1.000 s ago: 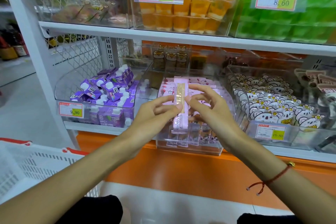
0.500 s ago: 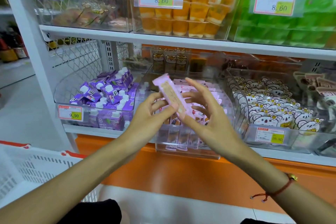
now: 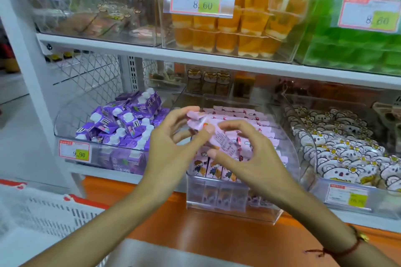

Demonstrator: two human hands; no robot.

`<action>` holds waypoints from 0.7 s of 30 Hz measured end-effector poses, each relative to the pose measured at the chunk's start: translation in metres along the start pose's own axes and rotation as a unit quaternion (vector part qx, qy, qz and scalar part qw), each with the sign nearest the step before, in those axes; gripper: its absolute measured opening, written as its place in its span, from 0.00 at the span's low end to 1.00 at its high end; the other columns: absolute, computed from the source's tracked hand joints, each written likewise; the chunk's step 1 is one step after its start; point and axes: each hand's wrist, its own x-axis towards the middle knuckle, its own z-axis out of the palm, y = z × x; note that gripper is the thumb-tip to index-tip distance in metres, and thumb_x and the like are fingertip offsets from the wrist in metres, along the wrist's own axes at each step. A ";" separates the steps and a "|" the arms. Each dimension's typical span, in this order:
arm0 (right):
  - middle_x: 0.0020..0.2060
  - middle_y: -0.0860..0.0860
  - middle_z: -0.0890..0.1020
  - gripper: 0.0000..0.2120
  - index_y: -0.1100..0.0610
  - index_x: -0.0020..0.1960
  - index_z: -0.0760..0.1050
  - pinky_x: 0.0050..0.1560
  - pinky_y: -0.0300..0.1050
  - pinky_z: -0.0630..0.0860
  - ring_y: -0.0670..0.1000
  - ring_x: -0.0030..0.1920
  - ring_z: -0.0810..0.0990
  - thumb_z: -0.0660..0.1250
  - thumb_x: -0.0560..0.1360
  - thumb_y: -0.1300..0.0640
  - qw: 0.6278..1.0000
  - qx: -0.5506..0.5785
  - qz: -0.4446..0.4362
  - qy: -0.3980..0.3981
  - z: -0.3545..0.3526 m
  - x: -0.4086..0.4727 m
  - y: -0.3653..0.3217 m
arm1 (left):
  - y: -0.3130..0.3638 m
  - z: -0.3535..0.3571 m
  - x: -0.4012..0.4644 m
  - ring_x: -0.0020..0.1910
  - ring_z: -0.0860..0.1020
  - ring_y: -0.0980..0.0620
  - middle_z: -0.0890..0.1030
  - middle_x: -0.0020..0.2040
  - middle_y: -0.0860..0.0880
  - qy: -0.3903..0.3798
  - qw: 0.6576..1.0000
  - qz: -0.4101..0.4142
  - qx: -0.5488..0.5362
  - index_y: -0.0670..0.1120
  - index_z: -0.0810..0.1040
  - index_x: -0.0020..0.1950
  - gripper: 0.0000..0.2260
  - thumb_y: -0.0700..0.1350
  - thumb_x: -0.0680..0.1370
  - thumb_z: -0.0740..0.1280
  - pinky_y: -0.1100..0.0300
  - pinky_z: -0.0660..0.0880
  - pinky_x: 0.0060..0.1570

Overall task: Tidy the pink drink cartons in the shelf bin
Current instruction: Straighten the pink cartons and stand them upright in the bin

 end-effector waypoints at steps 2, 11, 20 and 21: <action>0.51 0.40 0.77 0.14 0.46 0.54 0.75 0.51 0.34 0.70 0.42 0.54 0.74 0.71 0.70 0.46 0.991 -0.106 -0.062 0.051 0.004 0.010 -0.003 | -0.001 0.004 0.000 0.48 0.82 0.61 0.84 0.48 0.56 0.011 0.999 0.040 0.024 0.49 0.79 0.52 0.14 0.38 0.70 0.75 0.72 0.76 0.40; 0.45 0.49 0.79 0.12 0.58 0.56 0.71 0.40 0.33 0.71 0.48 0.43 0.78 0.69 0.75 0.61 0.978 -0.166 -0.039 0.118 -0.001 0.079 0.036 | -0.024 -0.015 0.011 0.54 0.71 0.78 0.75 0.59 0.65 -0.013 0.991 -0.036 0.127 0.59 0.72 0.64 0.21 0.59 0.72 0.66 0.79 0.66 0.51; 0.40 0.50 0.77 0.23 0.59 0.69 0.56 0.33 0.35 0.74 0.49 0.35 0.77 0.63 0.80 0.60 0.985 -0.123 0.105 0.063 0.017 0.160 0.103 | -0.049 -0.020 0.021 0.51 0.75 0.68 0.76 0.52 0.67 -0.078 0.978 -0.118 0.152 0.65 0.72 0.54 0.08 0.50 0.80 0.61 0.80 0.68 0.46; 0.40 0.50 0.77 0.22 0.57 0.68 0.56 0.34 0.39 0.76 0.50 0.37 0.78 0.63 0.79 0.61 0.987 -0.113 0.102 0.057 0.020 0.166 0.108 | -0.050 -0.023 0.022 0.51 0.76 0.67 0.78 0.52 0.64 -0.081 0.978 -0.117 0.152 0.62 0.74 0.57 0.09 0.50 0.80 0.62 0.79 0.69 0.47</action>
